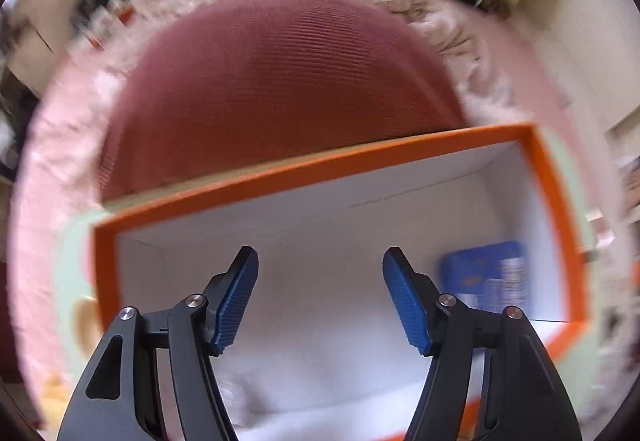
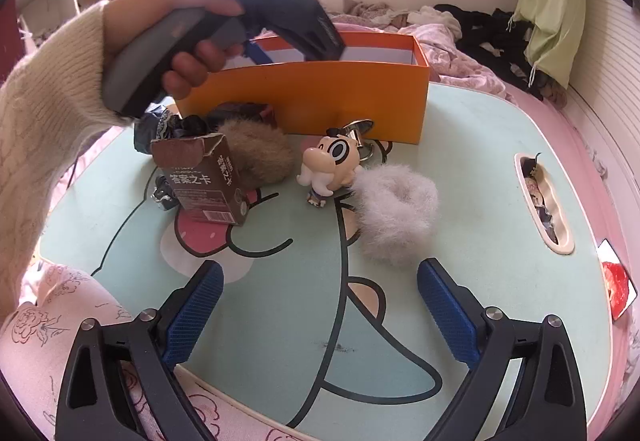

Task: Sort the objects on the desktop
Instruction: 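Reach the left gripper into the box and grasp the blue tin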

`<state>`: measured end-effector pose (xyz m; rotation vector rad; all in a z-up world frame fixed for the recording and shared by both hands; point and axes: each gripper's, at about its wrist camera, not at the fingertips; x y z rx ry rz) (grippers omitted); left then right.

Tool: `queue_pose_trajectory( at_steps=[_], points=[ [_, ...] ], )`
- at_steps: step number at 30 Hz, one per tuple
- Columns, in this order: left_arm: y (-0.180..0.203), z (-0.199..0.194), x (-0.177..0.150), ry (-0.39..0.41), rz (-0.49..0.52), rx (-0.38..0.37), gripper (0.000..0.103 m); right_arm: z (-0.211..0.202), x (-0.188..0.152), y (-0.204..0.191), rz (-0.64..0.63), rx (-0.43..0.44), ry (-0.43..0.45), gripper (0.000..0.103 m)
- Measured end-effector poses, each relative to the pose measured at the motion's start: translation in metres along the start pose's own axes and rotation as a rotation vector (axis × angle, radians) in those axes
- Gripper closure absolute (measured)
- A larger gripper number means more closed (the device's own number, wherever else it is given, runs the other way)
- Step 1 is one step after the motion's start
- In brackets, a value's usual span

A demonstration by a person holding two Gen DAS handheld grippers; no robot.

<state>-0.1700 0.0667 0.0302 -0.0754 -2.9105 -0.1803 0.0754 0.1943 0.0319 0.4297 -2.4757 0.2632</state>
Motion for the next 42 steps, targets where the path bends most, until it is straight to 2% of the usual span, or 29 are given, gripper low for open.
queue_pose_trajectory(
  at_steps=[1,2,4,6,9,12,14,18,25,28,30,33,35,37,39,41,42],
  points=[
    [-0.009,-0.007,-0.002,0.001,-0.036,-0.095,0.038,0.0,0.0,-0.001,-0.002,-0.002,-0.001,0.004],
    [-0.01,-0.013,-0.002,0.01,-0.056,-0.146,0.038,0.001,0.0,-0.001,-0.004,-0.005,-0.002,0.004],
    [0.002,-0.023,-0.004,0.038,-0.051,-0.161,0.038,0.001,0.0,-0.002,-0.007,-0.009,-0.004,0.004],
    [0.024,-0.022,-0.005,0.023,-0.043,-0.155,0.038,0.002,0.0,-0.001,-0.004,-0.006,-0.003,0.004],
    [0.047,-0.004,-0.009,-0.074,-0.02,-0.217,0.038,0.001,-0.001,0.001,-0.001,-0.005,-0.002,0.004],
    [0.055,0.011,-0.01,-0.123,-0.029,-0.197,0.036,0.001,-0.001,0.001,-0.001,-0.004,-0.002,0.004],
    [0.061,0.01,-0.013,-0.095,-0.004,-0.183,0.035,0.001,0.0,0.001,0.0,-0.004,-0.003,0.003],
    [0.067,0.008,-0.011,-0.056,0.061,-0.084,0.019,0.003,0.001,0.003,0.002,0.0,-0.006,0.003],
    [0.047,-0.001,-0.008,0.018,0.096,0.096,0.018,0.004,0.003,0.004,0.003,0.001,-0.007,0.003],
    [0.042,-0.002,-0.008,0.012,0.1,0.144,0.018,0.004,0.003,0.004,0.003,0.0,-0.006,0.003],
    [0.037,-0.002,-0.006,0.004,0.086,0.133,0.02,0.004,0.003,0.003,0.0,-0.002,-0.006,0.003],
    [0.037,-0.006,-0.003,0.011,0.069,0.021,0.02,0.004,0.004,0.003,-0.001,-0.002,-0.006,0.002],
    [0.041,-0.011,-0.005,0.024,0.097,-0.034,0.02,0.005,0.004,0.003,0.001,-0.001,-0.006,0.002],
    [0.05,-0.011,-0.007,0.021,0.152,-0.029,0.02,0.004,0.004,0.003,0.001,-0.001,-0.006,0.002],
    [0.057,-0.002,-0.01,-0.039,0.195,-0.009,0.02,0.004,0.004,0.003,0.0,-0.001,-0.005,0.002],
    [0.054,0.008,-0.011,-0.085,0.193,0.001,0.019,0.004,0.004,0.003,0.001,-0.001,-0.005,0.002],
    [0.05,0.013,-0.01,-0.104,0.183,-0.033,0.018,0.004,0.004,0.003,0.001,-0.001,-0.006,0.002]
  ],
)
Point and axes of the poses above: each gripper's, at about its wrist camera, not at the fingertips, and z roughly the way its jaws point, y to its right, x to its top, and after that the axes turned 5 degrees about -y, right-handed
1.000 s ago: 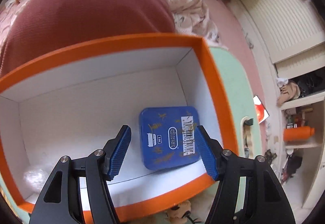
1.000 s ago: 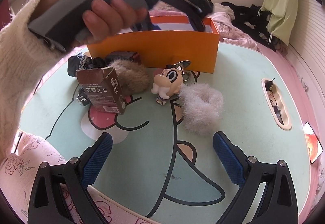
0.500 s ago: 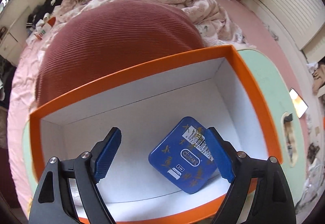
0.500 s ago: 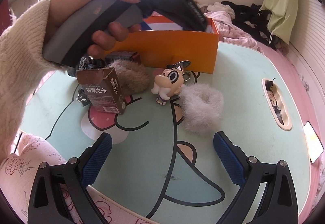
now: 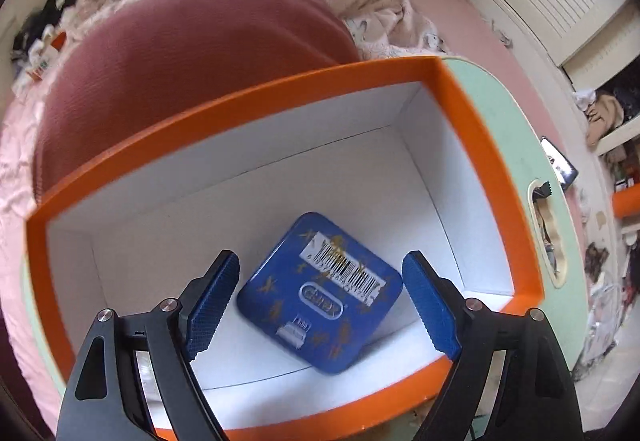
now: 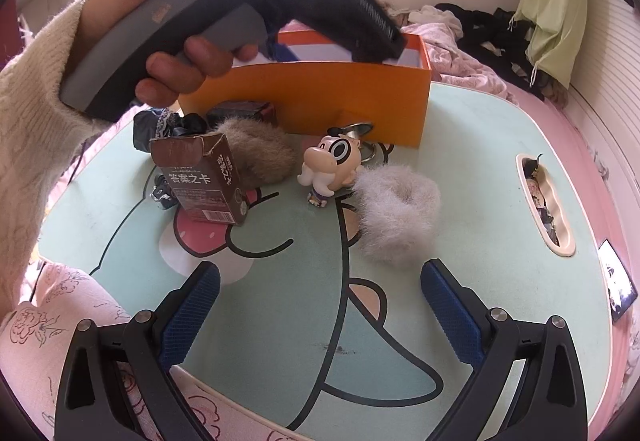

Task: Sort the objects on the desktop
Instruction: 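Reach the left gripper into the box and grasp the blue tin, then lift the blue tin out and set it on the table beside the box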

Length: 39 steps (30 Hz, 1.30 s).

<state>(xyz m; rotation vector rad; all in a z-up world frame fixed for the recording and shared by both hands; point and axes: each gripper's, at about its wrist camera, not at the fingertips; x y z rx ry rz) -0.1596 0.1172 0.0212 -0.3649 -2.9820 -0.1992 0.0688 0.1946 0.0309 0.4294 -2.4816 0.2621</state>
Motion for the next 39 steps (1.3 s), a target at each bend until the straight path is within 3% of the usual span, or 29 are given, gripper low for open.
queue_pose_trajectory(
  at_steps=[1,5,9,15,23,29,31,33,39],
  points=[
    [-0.006,0.003,0.0,-0.019,-0.013,-0.042,0.018,0.0,0.0,0.0,-0.001,0.0,0.0,0.002],
    [-0.022,-0.002,-0.003,0.005,-0.042,-0.033,0.02,0.0,0.0,0.0,-0.001,-0.001,0.001,0.002],
    [-0.036,-0.009,-0.012,0.023,-0.073,-0.041,0.034,0.0,0.0,0.0,-0.001,-0.001,0.002,0.002],
    [-0.049,-0.014,-0.016,0.051,-0.098,-0.064,0.035,0.0,0.0,0.0,-0.001,-0.001,0.002,0.002],
    [-0.073,-0.06,-0.037,0.194,-0.163,-0.207,0.037,0.0,0.0,0.0,-0.002,-0.002,0.002,0.002],
    [-0.065,-0.119,-0.07,0.371,-0.129,-0.286,0.037,0.0,0.0,0.0,-0.003,-0.003,0.002,0.002],
    [-0.066,-0.134,-0.087,0.417,-0.119,-0.32,0.044,0.0,0.0,0.0,-0.003,-0.003,0.002,0.002],
    [-0.073,-0.142,-0.104,0.444,-0.125,-0.352,0.045,-0.001,-0.001,0.0,-0.003,-0.002,0.002,0.002],
    [-0.089,-0.132,-0.144,0.474,-0.183,-0.305,0.045,-0.002,-0.001,0.0,-0.004,-0.004,0.002,0.002]
  ],
)
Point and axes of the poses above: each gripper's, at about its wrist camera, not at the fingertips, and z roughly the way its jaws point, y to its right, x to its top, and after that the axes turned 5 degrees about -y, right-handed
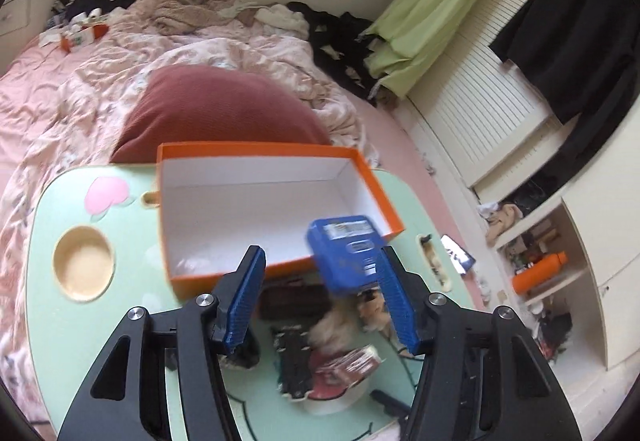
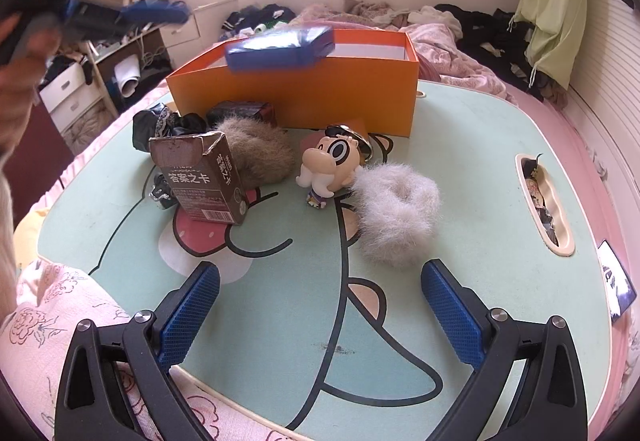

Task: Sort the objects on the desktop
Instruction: 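Lift the blue tin out and set it on the table beside the box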

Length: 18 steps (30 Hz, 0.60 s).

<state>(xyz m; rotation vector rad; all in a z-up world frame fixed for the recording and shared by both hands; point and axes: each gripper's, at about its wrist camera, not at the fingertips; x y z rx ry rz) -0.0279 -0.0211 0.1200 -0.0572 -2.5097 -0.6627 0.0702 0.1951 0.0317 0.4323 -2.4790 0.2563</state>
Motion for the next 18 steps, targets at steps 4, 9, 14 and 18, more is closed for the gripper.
queue_pose_trajectory(
  at_steps=[4,9,14,18],
  points=[
    [-0.012,0.006,-0.027,-0.036,-0.016,-0.019,0.045,-0.001,-0.001,0.0,-0.001,-0.001,0.0,0.002],
    [-0.011,0.007,-0.056,-0.049,0.007,0.045,0.044,-0.001,-0.001,0.0,-0.003,-0.003,-0.001,0.002],
    [-0.018,0.004,-0.09,-0.074,-0.006,0.117,0.037,0.0,0.0,0.001,-0.003,-0.004,-0.001,0.002],
    [-0.029,0.027,-0.123,-0.151,0.04,0.332,0.031,0.0,-0.001,0.001,-0.005,-0.006,-0.002,0.001]
  ],
)
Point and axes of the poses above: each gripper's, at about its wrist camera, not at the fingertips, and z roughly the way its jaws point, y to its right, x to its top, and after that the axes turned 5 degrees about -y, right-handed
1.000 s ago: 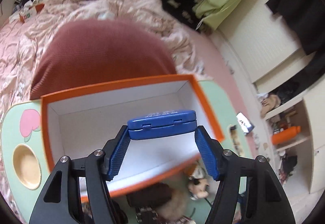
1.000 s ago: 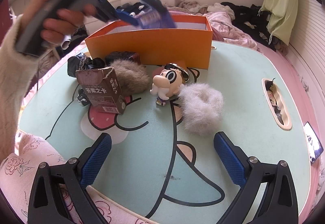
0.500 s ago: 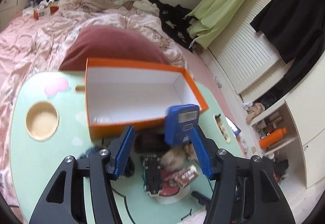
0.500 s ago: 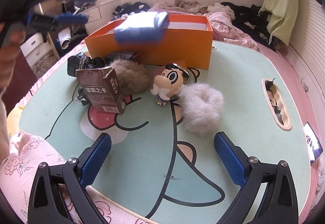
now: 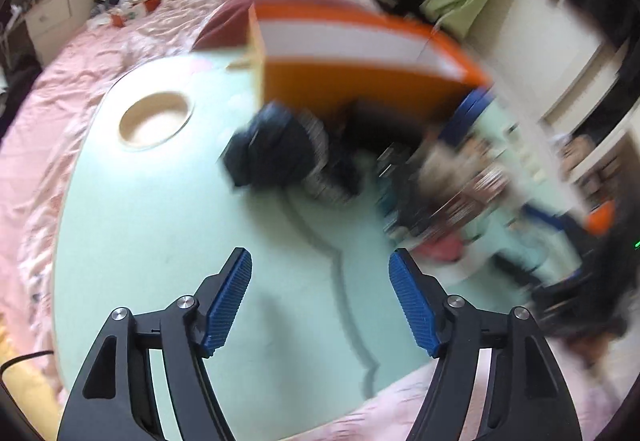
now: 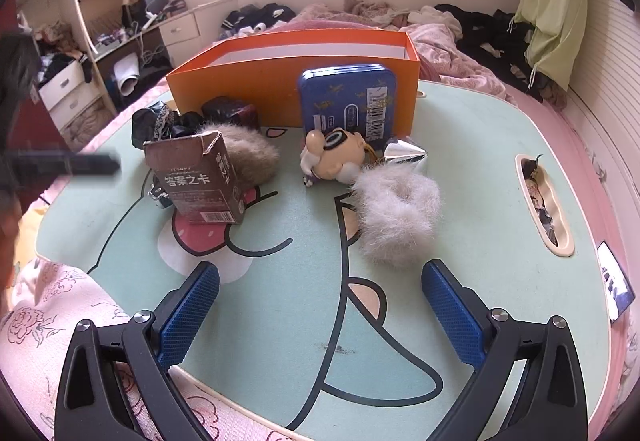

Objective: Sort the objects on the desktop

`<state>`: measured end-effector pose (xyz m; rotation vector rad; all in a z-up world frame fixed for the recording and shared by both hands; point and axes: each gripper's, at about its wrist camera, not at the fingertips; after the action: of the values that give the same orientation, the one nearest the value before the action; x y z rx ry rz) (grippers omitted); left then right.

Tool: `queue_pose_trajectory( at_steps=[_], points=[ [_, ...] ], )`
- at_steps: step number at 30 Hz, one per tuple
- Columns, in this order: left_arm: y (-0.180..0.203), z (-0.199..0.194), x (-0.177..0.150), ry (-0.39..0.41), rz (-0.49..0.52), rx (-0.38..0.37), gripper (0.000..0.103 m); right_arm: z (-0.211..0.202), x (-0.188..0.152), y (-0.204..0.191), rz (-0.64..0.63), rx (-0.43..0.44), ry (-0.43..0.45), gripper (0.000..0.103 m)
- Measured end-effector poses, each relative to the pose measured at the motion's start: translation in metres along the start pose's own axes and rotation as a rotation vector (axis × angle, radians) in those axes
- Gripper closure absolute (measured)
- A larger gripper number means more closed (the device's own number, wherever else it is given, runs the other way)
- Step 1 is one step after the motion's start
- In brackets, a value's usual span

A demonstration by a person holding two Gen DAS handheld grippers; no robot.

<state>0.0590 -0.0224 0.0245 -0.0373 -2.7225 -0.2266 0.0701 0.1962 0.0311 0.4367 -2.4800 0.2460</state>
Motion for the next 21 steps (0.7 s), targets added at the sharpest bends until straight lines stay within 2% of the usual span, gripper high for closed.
queue_pose_trajectory(
  at_steps=[2,3,5,6,13,17,19,21],
  points=[
    [0.004,0.004,-0.008,0.074,0.046,0.124,0.026,0.0,0.001,0.0,-0.001,0.0,0.003,0.001],
    [0.005,0.008,-0.008,0.072,0.047,0.162,0.019,0.001,0.001,0.0,-0.002,-0.002,0.001,0.001],
    [0.002,0.014,-0.005,0.1,0.009,0.158,0.012,0.001,0.0,-0.002,-0.004,-0.005,-0.002,0.001],
    [0.001,0.018,-0.004,0.109,-0.006,0.159,0.002,0.001,0.0,-0.002,-0.004,-0.005,-0.001,0.001],
    [0.007,0.029,0.002,0.146,-0.003,0.169,0.0,0.0,-0.001,-0.002,-0.002,0.001,0.001,0.001],
    [0.031,0.026,0.006,0.212,0.1,0.279,0.0,0.0,-0.001,-0.003,-0.003,-0.002,0.0,0.001],
    [0.042,0.028,0.004,0.246,0.158,0.302,0.0,0.0,-0.001,-0.002,0.001,0.003,0.001,0.001],
    [0.044,0.027,0.002,0.253,0.161,0.304,0.0,-0.001,-0.001,-0.002,0.003,0.006,0.003,0.001]
  ],
)
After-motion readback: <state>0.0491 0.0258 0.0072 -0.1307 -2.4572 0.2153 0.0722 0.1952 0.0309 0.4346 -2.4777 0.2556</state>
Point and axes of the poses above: each gripper's, at about its wrist camera, not at the fingertips, and z roughly the way its jaws point, y to its right, x to its top, and after that the axes turned 5 degrees about -y, right-handed
